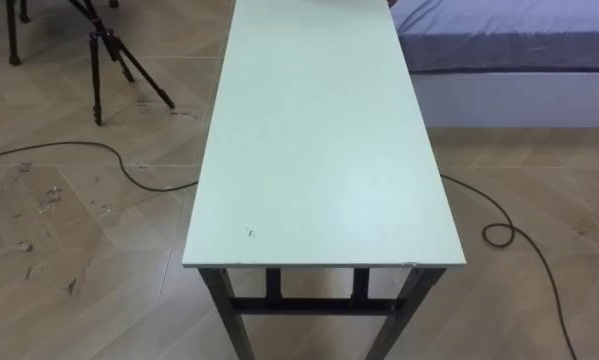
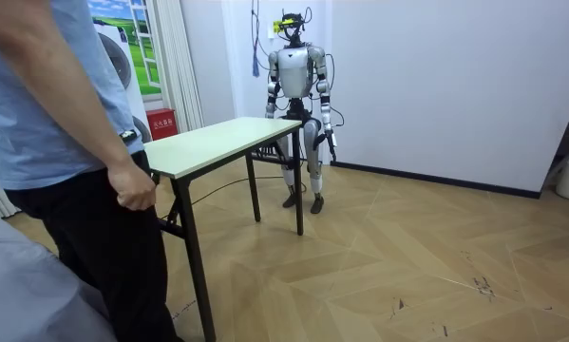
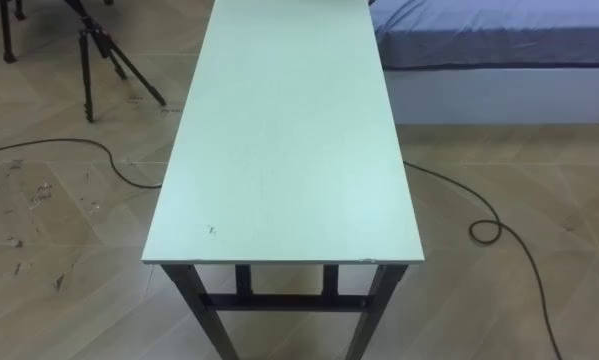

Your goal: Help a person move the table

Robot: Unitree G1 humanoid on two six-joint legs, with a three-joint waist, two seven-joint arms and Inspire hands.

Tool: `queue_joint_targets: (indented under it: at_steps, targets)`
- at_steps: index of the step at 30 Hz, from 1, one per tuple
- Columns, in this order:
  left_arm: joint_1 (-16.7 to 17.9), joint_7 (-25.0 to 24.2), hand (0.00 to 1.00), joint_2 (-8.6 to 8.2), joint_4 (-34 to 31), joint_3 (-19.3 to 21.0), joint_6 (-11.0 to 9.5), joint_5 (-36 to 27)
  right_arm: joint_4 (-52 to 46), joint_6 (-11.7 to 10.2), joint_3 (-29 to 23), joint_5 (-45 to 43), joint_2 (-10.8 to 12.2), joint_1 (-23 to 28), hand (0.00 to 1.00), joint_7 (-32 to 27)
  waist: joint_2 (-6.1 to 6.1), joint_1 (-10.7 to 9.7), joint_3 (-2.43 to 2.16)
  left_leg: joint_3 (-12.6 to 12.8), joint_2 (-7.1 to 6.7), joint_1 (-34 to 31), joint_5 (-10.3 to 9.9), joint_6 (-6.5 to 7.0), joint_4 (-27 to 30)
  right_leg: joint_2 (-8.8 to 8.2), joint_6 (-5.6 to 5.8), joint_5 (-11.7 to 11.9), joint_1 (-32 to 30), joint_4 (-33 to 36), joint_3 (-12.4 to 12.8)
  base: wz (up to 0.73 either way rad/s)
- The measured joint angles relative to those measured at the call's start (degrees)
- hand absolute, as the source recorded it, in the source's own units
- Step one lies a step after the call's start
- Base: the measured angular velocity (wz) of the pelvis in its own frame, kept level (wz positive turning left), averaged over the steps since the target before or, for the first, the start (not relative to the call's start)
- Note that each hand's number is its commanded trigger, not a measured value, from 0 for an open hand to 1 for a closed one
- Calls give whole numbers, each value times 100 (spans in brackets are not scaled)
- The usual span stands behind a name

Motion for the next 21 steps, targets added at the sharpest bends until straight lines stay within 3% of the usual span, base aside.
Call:
queue_joint_targets:
  at_steps: [21]
  targets:
    - [18, -135, 0, 3, 107, 34, -2, -66, 72, 8, 8, 2, 0, 28, 0, 83, -13, 2, 2, 15, 1, 20, 0, 0, -5, -3, 0, 0, 3, 4, 24, 0]
